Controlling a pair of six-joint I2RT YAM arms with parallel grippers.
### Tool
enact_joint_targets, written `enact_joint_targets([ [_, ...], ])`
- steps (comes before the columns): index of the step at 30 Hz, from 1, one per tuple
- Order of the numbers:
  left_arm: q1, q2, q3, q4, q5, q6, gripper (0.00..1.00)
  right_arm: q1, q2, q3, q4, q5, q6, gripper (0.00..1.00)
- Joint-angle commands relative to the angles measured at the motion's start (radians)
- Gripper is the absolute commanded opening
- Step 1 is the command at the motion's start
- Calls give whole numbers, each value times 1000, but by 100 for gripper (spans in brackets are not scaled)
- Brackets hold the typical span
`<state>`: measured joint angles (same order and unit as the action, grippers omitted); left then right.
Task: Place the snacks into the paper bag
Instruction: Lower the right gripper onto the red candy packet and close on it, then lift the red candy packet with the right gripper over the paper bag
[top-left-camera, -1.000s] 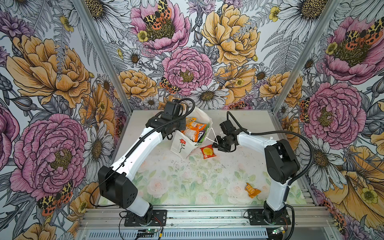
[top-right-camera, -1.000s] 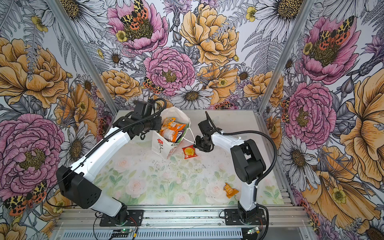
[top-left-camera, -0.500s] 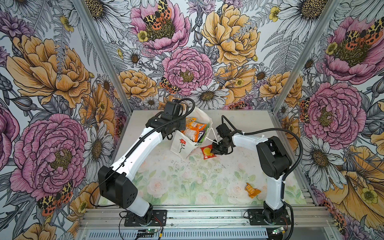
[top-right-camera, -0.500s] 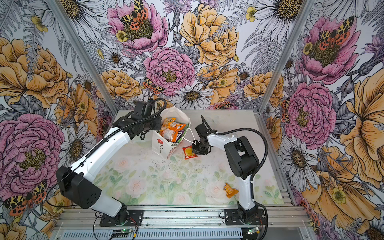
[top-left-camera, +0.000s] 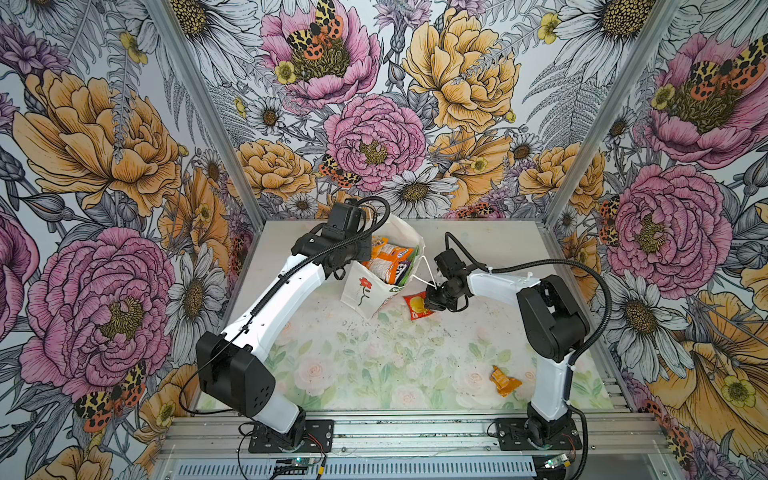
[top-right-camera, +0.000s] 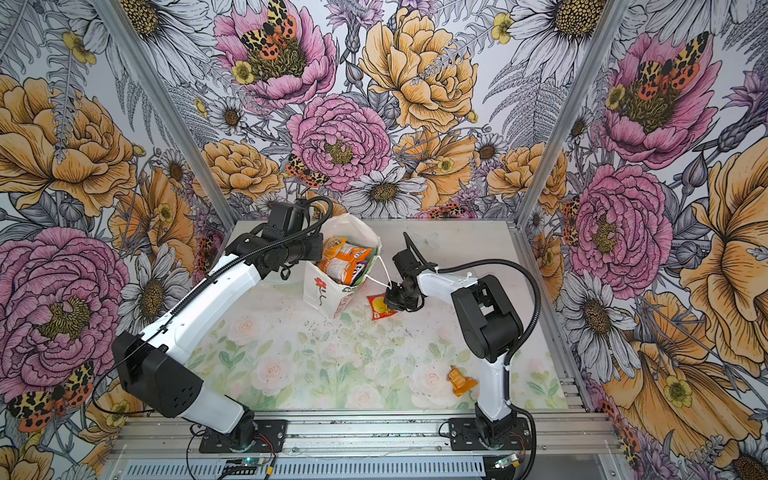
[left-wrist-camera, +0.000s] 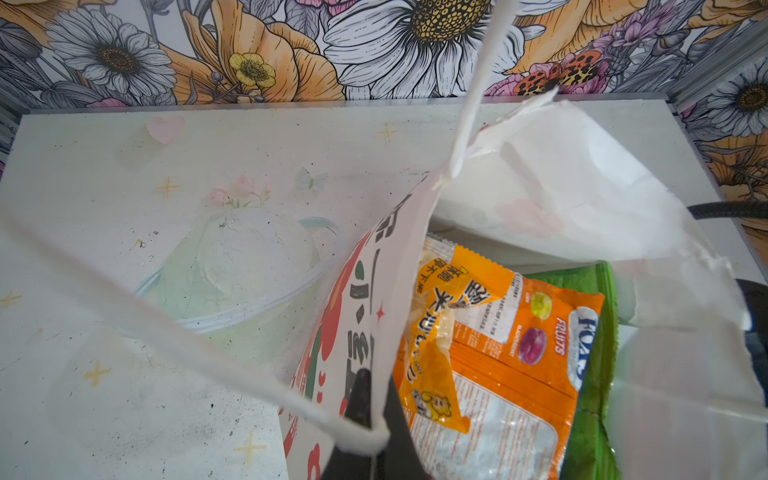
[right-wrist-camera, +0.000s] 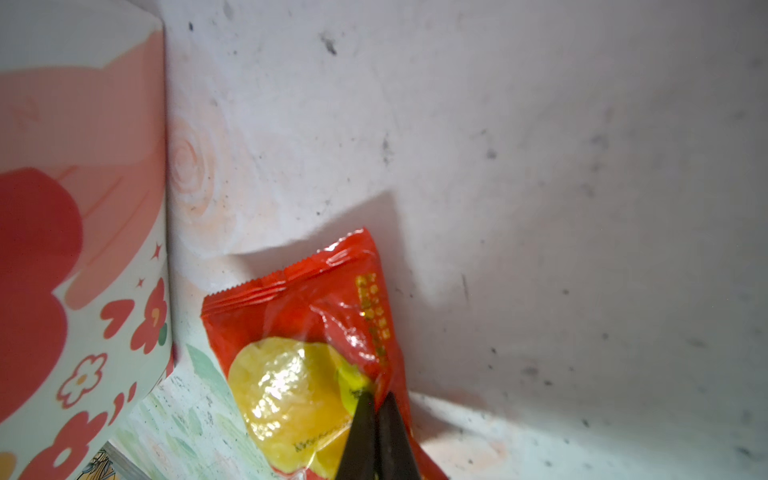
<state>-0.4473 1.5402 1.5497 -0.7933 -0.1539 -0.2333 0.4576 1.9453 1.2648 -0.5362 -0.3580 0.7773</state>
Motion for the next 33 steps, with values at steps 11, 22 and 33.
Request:
enact_joint_targets([
  [11,7,-26,8,86,-4,-3,0,-202,-349,-321,150,28,158,0],
  [22,5,-22,6,86,-6,-3,0,-333,-586,-321,146,5,197,0],
  [33,4,-22,7,86,-9,0,0,-324,-681,-86,64,-3,212,0],
])
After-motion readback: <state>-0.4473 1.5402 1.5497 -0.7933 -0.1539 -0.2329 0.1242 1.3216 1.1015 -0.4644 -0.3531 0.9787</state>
